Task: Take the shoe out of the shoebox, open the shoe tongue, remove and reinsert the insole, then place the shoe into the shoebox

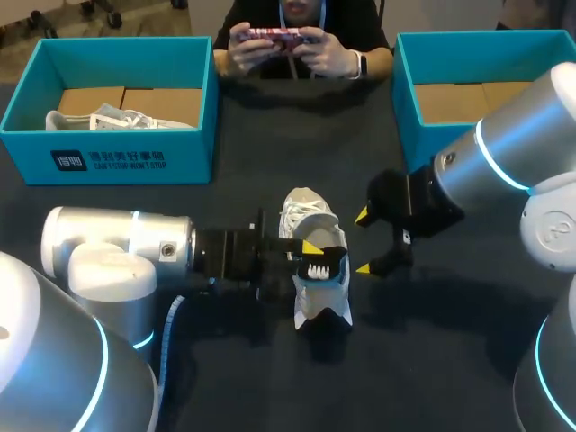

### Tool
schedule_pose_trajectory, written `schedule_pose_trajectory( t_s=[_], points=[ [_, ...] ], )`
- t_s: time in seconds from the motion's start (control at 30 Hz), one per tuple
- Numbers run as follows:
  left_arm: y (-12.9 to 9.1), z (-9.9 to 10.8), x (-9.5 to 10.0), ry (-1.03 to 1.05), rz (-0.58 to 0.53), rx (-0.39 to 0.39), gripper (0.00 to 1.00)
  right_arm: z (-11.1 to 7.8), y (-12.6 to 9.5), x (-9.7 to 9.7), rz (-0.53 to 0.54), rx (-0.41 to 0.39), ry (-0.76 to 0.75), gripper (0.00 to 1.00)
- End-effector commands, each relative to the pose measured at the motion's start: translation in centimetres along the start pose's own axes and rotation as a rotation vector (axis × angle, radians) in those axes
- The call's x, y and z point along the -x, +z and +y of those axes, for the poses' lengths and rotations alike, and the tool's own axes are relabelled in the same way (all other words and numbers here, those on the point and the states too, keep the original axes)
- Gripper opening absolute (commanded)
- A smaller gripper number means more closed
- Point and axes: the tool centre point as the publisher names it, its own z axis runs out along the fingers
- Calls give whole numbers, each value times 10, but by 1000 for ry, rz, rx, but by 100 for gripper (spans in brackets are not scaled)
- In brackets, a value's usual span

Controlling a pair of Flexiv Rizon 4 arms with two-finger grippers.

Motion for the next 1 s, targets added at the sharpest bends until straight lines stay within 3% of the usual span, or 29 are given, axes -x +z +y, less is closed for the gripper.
schedule_pose_trajectory(
  t_s=[0.03,1.0],
  points=[
    [-2,-3,-7,-6,-1,20,0,0,1,-1,-2,1,-1,100],
    [16,42,-5,-4,32,99,0,0,1,-1,-2,1,-1,100]
  ],
)
